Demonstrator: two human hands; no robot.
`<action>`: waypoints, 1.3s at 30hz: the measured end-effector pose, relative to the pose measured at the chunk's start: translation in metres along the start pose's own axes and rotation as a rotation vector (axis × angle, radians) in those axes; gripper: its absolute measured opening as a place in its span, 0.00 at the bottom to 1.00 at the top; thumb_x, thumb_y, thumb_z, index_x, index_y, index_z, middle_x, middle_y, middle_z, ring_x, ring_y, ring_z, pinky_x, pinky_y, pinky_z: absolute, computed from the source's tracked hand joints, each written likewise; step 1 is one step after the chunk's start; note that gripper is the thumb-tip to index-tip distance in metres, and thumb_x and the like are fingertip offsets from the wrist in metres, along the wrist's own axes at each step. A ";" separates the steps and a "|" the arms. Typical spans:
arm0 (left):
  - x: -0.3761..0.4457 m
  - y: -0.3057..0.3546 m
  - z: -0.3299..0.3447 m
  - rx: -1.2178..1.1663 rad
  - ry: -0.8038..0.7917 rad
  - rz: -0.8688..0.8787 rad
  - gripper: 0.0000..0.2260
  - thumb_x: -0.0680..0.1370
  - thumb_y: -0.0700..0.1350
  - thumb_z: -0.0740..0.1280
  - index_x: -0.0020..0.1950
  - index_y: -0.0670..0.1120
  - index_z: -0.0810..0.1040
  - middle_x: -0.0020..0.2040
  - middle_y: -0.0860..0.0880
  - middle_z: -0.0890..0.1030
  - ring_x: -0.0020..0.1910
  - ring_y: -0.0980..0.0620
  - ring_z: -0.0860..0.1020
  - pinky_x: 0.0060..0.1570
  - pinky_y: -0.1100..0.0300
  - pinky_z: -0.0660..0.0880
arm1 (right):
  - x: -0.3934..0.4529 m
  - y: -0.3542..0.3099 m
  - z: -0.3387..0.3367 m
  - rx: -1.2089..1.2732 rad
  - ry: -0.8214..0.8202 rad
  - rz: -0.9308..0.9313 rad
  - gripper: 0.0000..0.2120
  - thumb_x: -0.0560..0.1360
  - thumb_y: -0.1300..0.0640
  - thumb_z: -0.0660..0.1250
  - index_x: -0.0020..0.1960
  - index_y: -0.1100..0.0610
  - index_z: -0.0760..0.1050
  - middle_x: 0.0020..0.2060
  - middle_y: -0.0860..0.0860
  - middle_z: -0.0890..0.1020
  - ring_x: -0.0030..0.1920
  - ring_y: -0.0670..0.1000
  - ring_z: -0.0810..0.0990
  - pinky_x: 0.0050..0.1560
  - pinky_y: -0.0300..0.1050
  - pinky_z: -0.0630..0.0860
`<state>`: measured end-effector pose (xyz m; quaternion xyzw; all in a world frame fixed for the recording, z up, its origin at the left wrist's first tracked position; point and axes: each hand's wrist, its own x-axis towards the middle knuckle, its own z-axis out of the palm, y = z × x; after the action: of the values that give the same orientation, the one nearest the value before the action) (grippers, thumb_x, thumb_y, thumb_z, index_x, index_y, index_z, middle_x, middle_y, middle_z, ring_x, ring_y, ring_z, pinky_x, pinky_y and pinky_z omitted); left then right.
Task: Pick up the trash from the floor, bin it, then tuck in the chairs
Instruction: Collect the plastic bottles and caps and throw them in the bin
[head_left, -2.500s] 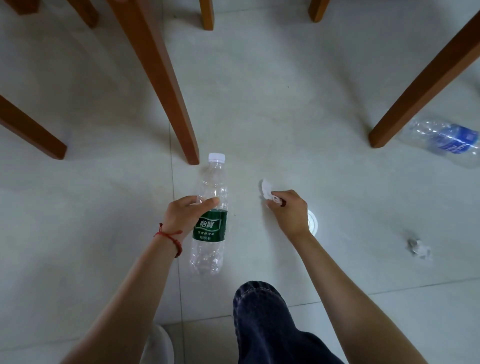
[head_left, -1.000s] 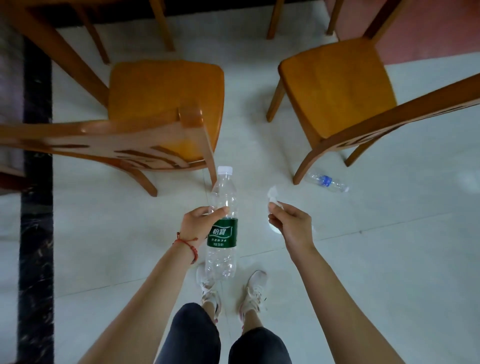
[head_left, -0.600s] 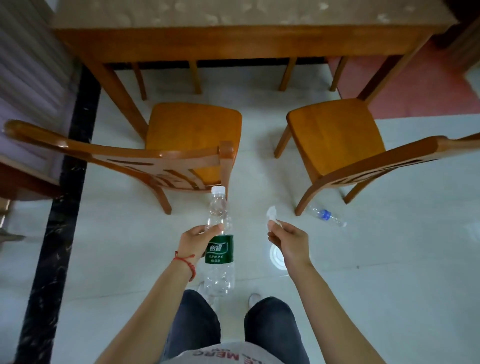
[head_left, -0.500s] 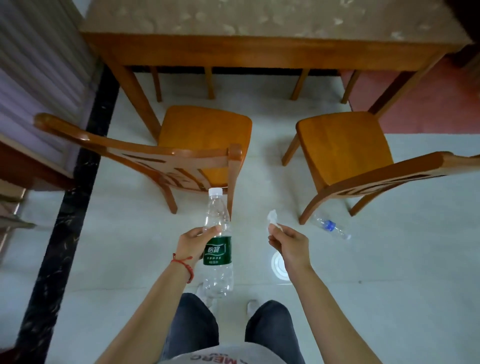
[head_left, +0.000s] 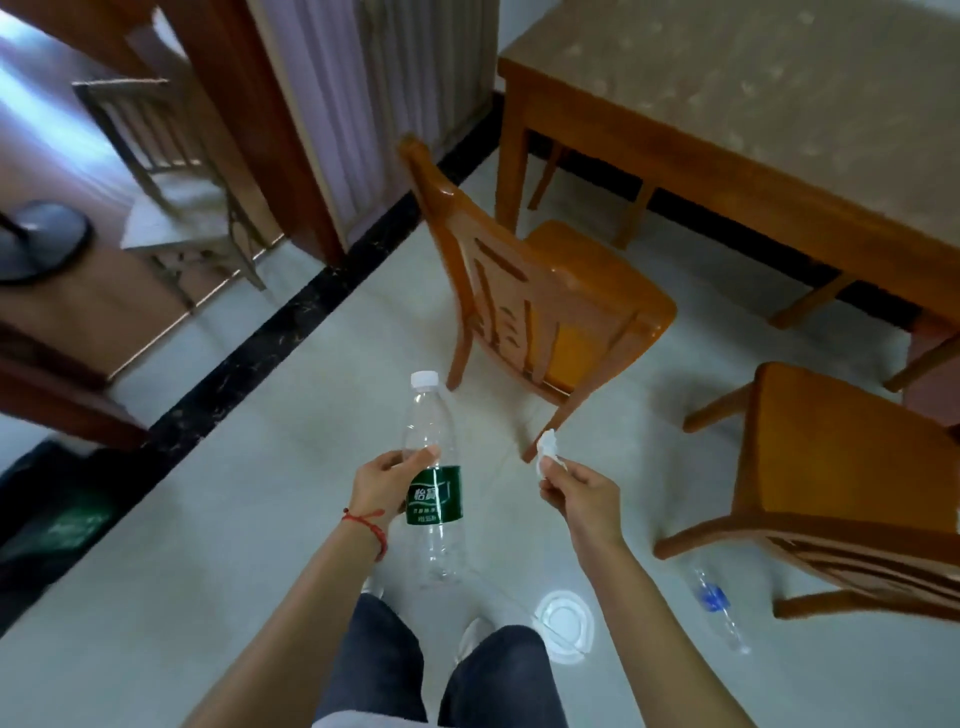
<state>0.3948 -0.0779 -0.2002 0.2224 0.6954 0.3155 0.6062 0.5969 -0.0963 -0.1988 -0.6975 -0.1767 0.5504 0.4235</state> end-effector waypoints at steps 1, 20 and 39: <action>-0.005 -0.002 -0.011 -0.038 0.030 0.002 0.06 0.70 0.45 0.71 0.41 0.44 0.77 0.42 0.43 0.79 0.39 0.47 0.78 0.50 0.50 0.76 | -0.002 0.000 0.009 -0.024 -0.037 -0.003 0.05 0.71 0.60 0.71 0.45 0.61 0.80 0.38 0.55 0.82 0.38 0.50 0.80 0.37 0.33 0.79; -0.101 -0.114 -0.315 -0.573 0.555 0.013 0.12 0.70 0.48 0.71 0.46 0.41 0.78 0.44 0.43 0.80 0.42 0.46 0.78 0.44 0.53 0.78 | -0.152 0.105 0.280 -0.427 -0.702 -0.028 0.01 0.70 0.63 0.71 0.40 0.60 0.80 0.31 0.53 0.77 0.29 0.45 0.76 0.37 0.34 0.79; -0.081 -0.140 -0.526 -0.763 0.736 -0.041 0.09 0.69 0.48 0.72 0.41 0.43 0.77 0.40 0.44 0.78 0.40 0.47 0.77 0.48 0.51 0.76 | -0.222 0.164 0.501 -0.552 -0.834 0.049 0.04 0.69 0.63 0.72 0.43 0.64 0.80 0.34 0.55 0.79 0.34 0.50 0.76 0.41 0.41 0.79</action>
<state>-0.0985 -0.3207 -0.2078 -0.1530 0.7022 0.5912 0.3662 0.0281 -0.1507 -0.2084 -0.5079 -0.4539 0.7248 0.1034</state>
